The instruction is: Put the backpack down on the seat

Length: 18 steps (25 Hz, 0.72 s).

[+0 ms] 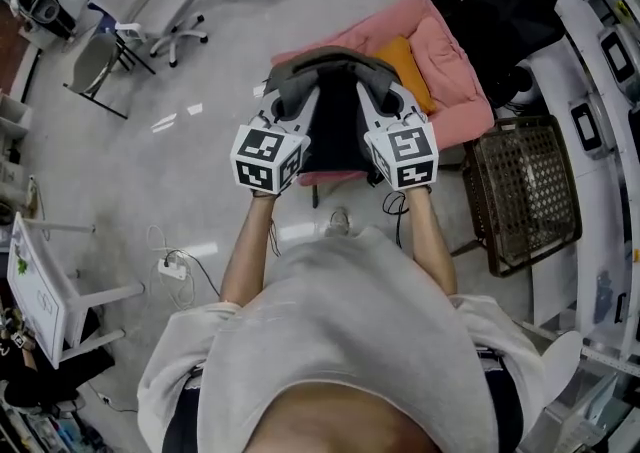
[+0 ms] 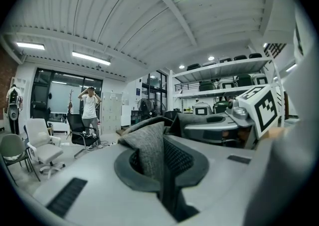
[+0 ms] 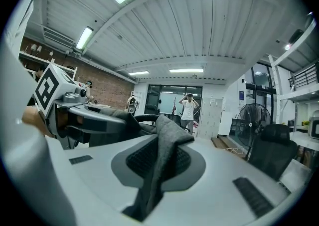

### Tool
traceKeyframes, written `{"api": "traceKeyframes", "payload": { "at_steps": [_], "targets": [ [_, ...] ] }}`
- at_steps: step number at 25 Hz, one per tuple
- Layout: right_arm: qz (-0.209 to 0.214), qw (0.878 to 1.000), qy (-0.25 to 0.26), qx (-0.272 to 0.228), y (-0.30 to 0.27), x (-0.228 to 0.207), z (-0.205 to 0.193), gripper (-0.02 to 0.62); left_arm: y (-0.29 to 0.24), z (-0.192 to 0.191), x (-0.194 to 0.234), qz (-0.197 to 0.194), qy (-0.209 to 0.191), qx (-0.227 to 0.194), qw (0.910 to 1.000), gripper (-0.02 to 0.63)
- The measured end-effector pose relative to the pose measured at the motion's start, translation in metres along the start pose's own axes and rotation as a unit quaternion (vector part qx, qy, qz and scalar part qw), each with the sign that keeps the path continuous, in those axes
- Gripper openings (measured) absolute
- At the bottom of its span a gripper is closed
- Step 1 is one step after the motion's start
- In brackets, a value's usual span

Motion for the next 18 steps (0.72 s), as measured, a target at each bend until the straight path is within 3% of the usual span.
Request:
{"api": "traceKeyframes", "payload": {
  "at_steps": [18],
  "targets": [
    [0.028, 0.999, -0.025, 0.011, -0.086, -0.088, -0.027, 0.028, -0.11, -0.013, 0.041, 0.019, 0.018, 0.035, 0.9991, 0.029]
  ]
}}
Point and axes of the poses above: the fingertips, and each gripper's own axes: y backward along the fingers, x to its left, z out of its top, the point moved 7 cm from there along y, backward along the fingers, and after that the axes turned 11 degrees about z, right-handed, at the moved point
